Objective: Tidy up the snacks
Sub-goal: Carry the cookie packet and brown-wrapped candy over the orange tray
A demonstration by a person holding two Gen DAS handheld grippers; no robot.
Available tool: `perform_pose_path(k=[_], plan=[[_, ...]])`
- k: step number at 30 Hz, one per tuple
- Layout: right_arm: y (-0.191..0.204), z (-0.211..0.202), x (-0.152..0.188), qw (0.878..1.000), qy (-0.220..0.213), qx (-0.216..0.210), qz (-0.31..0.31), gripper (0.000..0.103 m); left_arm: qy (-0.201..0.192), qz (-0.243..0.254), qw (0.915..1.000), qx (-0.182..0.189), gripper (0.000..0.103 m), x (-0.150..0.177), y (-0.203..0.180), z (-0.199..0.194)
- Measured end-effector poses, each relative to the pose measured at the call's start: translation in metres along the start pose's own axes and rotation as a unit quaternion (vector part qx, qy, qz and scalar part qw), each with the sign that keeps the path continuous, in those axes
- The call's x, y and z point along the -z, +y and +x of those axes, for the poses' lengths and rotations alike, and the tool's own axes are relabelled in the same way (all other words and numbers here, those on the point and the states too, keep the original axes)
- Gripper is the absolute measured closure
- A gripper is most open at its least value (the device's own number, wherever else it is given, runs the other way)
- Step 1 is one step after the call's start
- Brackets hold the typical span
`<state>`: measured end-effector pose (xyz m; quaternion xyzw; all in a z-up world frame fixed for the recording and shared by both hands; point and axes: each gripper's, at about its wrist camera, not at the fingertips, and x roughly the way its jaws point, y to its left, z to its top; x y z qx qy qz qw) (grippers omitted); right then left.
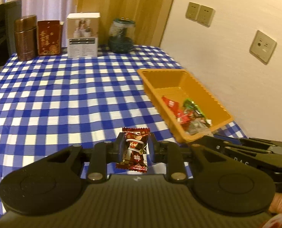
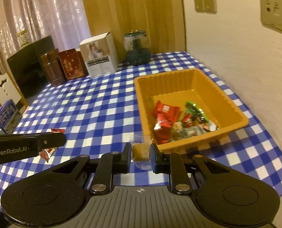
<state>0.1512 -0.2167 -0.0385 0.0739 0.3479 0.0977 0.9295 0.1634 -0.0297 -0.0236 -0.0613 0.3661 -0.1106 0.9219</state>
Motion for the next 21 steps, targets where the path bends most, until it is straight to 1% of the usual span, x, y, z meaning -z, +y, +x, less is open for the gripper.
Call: perform_pose_path(k=[3,9,21], plan=[[-0.010,-0.008,0.000,1.000,-0.006,0.009,0.001,0.082,-0.001,0.009,0.9999,0.007,0.080,-0.002,-0.013,0.000],[-0.030,-0.020,-0.005,0.999,-0.016,0.020,0.023,0.082,0.000,0.024,0.9995,0.019,0.080,-0.006,-0.038,0.004],[-0.058,-0.032,-0.022,0.998,-0.032,0.037,0.043,0.082,0.003,0.043,0.9984,0.038,0.080,-0.018,-0.072,0.013]])
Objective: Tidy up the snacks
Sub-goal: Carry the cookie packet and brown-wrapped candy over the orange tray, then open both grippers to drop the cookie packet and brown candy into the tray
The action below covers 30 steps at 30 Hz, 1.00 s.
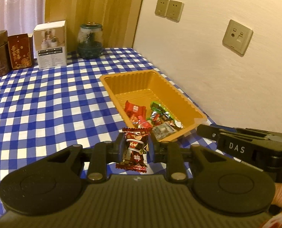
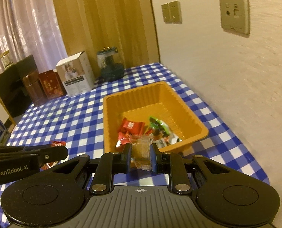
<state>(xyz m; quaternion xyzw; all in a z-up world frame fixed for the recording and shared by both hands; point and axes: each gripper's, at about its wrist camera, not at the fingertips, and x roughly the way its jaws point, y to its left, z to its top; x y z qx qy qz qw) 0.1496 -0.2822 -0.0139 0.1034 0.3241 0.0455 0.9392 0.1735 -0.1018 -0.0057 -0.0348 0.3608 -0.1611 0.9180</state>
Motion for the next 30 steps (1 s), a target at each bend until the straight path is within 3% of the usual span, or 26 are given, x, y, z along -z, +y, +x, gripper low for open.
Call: perform_pose_path(k=[11,30], plan=[[-0.030,0.006,-0.021,1.000,-0.011,0.015,-0.002,0.082,0.004,0.007,0.9999,0.013,0.080,-0.012,-0.017,0.020],[-0.056,0.049,-0.061,0.999,-0.007,0.000,-0.032,0.082,0.008,-0.010,0.9995,0.027,0.080,-0.045,-0.027,0.069]])
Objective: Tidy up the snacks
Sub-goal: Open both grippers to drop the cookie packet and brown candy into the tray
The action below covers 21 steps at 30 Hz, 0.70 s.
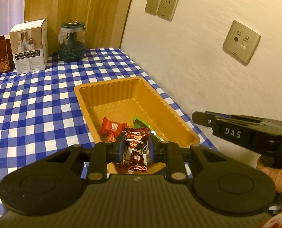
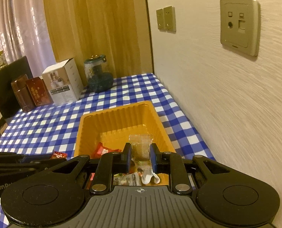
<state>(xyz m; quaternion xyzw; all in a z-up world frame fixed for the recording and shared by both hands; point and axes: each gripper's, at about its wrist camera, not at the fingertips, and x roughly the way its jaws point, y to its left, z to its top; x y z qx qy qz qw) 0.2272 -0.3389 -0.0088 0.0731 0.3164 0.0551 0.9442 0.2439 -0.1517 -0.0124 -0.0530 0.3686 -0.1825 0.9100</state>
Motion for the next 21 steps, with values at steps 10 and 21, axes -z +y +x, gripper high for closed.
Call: perform_pose_path(k=[10,21], plan=[[-0.005,0.026,-0.009,1.000,0.010,-0.013,-0.001,0.082,-0.001,-0.011,0.9999,-0.004,0.080,-0.022,0.004,0.029],[-0.015,0.043,-0.007,1.000,0.020,-0.011,0.017,0.082,0.012,-0.016,0.9998,0.006,0.079,-0.034,0.003,0.064]])
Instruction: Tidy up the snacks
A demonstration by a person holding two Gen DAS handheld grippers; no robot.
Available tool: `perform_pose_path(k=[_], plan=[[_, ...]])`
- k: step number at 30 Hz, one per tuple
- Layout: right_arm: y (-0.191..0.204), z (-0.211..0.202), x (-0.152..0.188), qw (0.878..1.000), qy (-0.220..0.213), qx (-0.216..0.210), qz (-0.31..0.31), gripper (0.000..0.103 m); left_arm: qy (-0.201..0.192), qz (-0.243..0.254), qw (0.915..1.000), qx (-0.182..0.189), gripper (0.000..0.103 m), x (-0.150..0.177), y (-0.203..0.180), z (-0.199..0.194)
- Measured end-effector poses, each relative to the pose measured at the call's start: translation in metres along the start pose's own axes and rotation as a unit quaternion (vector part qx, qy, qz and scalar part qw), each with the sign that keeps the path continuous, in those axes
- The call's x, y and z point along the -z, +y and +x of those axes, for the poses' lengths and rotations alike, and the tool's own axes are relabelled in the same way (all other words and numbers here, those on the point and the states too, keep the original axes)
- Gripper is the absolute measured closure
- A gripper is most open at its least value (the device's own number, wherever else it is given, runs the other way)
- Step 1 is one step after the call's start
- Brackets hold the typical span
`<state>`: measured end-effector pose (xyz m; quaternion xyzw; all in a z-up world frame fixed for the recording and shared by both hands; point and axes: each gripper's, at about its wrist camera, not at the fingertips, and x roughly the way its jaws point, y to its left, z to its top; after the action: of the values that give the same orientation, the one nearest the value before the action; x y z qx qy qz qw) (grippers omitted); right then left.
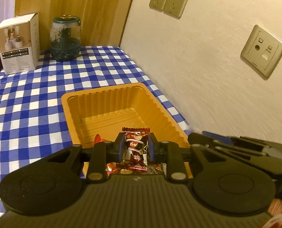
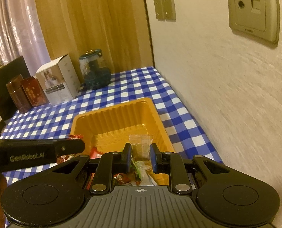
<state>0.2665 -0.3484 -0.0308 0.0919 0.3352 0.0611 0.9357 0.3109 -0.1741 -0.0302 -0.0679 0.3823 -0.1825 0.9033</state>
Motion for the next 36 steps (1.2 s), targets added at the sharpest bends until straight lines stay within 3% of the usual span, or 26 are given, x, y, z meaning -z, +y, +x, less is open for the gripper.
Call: perform_pose_path(k=[3,15,28,29,31,32,36], plan=[[-0.002,0.001,0.002,1.000,0.003,0.001,0.003,0.082,0.001,-0.003,1.0000,-0.003,0.074,-0.001,0.003,0.004],[0.007,0.003,0.000,1.000,0.004,-0.012,0.006,0.082,-0.003,-0.010,0.9993,-0.035,0.071,0.015,0.029,-0.014],[0.026,0.022,-0.019,0.999,-0.002,-0.052,0.014,0.081,-0.003,-0.019,0.9988,-0.044,0.067,0.020,0.042,-0.017],[0.027,0.024,-0.021,0.998,-0.001,-0.058,0.018,0.079,-0.002,-0.019,0.9988,-0.046,0.063,0.021,0.043,-0.018],[0.028,0.024,-0.022,0.998,-0.004,-0.059,0.023,0.054,-0.002,-0.020,0.9986,-0.049,0.060,0.022,0.045,-0.018],[0.027,0.023,-0.022,0.998,-0.008,-0.057,0.026,0.036,-0.002,-0.021,0.9985,-0.050,0.059,0.023,0.046,-0.018],[0.025,0.018,-0.020,0.998,-0.012,-0.051,0.033,0.035,-0.001,-0.026,0.9981,-0.056,0.055,0.028,0.050,-0.021]])
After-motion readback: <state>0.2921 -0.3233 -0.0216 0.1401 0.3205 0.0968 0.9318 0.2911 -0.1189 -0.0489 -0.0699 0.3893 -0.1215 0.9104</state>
